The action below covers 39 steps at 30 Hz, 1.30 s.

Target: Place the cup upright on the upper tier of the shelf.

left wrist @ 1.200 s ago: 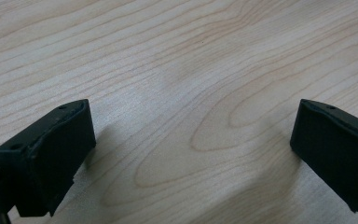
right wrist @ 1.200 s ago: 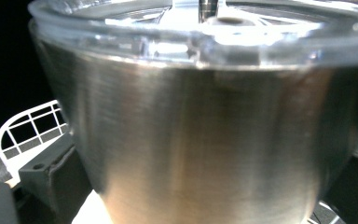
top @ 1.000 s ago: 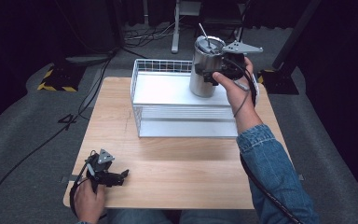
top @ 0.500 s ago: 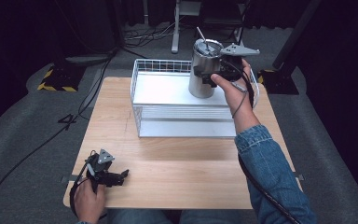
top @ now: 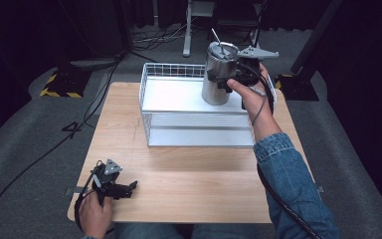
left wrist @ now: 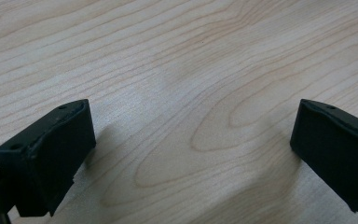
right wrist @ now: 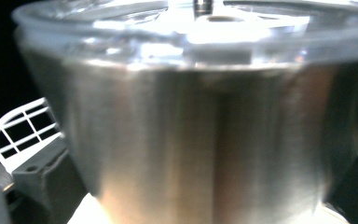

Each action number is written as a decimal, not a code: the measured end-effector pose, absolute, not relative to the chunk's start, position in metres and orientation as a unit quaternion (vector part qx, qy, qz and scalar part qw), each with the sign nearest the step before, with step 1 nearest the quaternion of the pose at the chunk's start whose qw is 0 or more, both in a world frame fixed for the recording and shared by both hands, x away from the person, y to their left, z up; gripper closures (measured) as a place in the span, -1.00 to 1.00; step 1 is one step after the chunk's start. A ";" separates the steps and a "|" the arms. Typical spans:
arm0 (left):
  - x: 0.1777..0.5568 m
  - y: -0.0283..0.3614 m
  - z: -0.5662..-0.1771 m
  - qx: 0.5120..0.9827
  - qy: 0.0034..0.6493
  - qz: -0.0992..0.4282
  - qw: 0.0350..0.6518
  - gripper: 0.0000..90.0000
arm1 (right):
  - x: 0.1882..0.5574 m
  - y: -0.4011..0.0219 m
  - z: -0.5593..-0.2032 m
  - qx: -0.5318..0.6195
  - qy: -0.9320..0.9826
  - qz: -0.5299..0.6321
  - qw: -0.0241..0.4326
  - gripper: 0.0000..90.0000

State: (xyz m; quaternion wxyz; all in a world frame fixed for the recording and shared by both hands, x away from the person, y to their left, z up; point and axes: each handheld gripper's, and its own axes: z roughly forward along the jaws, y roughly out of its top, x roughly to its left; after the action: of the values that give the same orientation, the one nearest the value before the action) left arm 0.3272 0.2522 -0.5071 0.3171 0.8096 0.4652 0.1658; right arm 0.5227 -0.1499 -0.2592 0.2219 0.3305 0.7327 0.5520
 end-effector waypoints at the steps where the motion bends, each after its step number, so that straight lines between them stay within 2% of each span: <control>1: 0.327 0.252 -0.507 0.809 0.467 0.165 0.317 -1.00 | 0.523 -0.150 -0.259 0.336 0.730 0.555 0.213 -0.98; 21: 0.327 0.252 -0.507 0.809 0.467 0.166 0.317 -1.00 | 0.507 -0.170 -0.246 0.330 0.733 0.555 0.215 -1.00; 39: 0.328 0.252 -0.507 0.809 0.467 0.165 0.317 -1.00 | 0.450 -0.217 -0.230 0.287 0.741 0.563 0.228 -1.00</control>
State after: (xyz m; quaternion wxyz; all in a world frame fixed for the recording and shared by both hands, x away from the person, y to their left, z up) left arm 0.3277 0.2520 -0.5071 0.3166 0.8092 0.4668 0.1647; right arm 0.4504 -0.2167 -0.2299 0.2281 0.2868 0.7412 0.5625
